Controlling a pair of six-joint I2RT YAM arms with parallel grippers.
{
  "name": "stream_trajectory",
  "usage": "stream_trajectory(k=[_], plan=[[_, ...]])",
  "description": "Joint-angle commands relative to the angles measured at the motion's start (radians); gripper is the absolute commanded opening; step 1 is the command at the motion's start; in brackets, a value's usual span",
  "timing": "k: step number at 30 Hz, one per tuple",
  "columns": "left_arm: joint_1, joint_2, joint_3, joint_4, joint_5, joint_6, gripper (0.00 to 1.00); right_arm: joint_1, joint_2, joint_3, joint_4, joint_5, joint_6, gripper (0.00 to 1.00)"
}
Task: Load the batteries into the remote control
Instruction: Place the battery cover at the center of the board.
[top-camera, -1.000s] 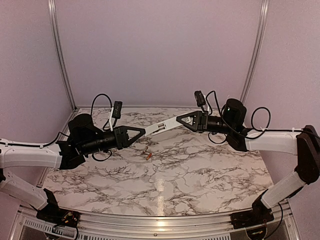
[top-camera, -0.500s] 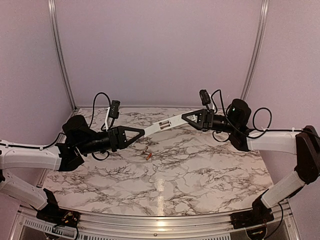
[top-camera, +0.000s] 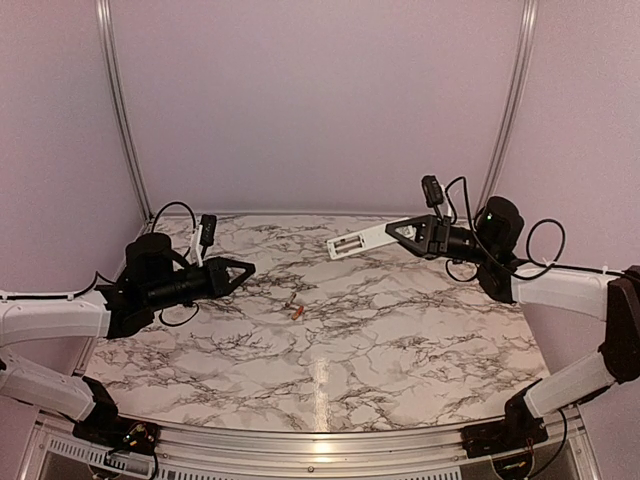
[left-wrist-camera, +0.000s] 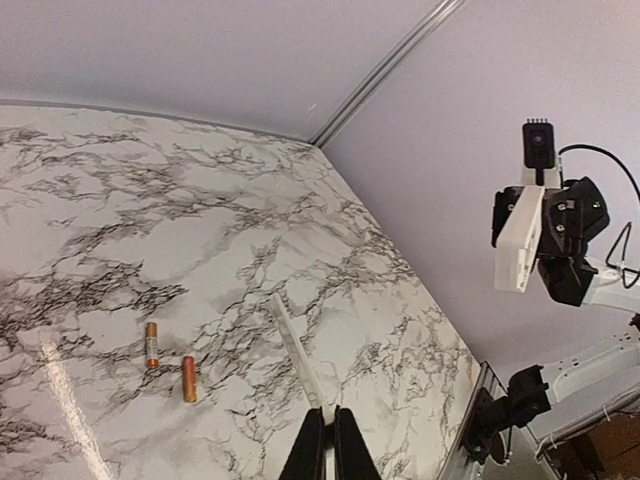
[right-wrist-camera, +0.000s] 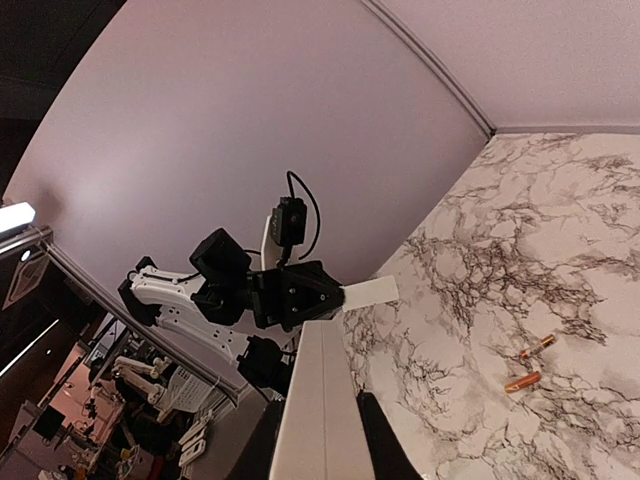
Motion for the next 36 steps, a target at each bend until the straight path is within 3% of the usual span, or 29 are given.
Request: stream_trajectory(k=[1,10,15,22,26,30,36], plan=[[0.002,-0.063,0.071,-0.411,-0.324,0.176,0.0,-0.009,-0.018,-0.003,-0.086,-0.02,-0.073,0.0],[-0.002,0.006,0.218,-0.816,-0.759,0.341,0.0,-0.009,-0.01,-0.005,-0.157,-0.013,-0.134,0.0],[-0.03,0.12,0.277,-0.883,-0.789,0.363,0.0,-0.009,-0.007,-0.011,-0.16,-0.015,-0.138,0.0],[-0.193,0.357,0.358,-0.901,-0.879,0.417,0.0,-0.009,-0.004,-0.025,-0.148,-0.017,-0.136,0.0],[-0.217,0.367,0.332,-0.79,-0.752,0.393,0.0,-0.009,-0.005,-0.032,-0.144,-0.019,-0.134,0.0],[-0.208,0.235,0.2,-0.556,-0.584,0.345,0.0,-0.009,-0.011,-0.04,-0.139,-0.021,-0.133,0.0],[-0.086,0.098,-0.037,-0.158,-0.268,0.166,0.0,-0.009,-0.017,-0.038,-0.139,-0.025,-0.133,0.0]])
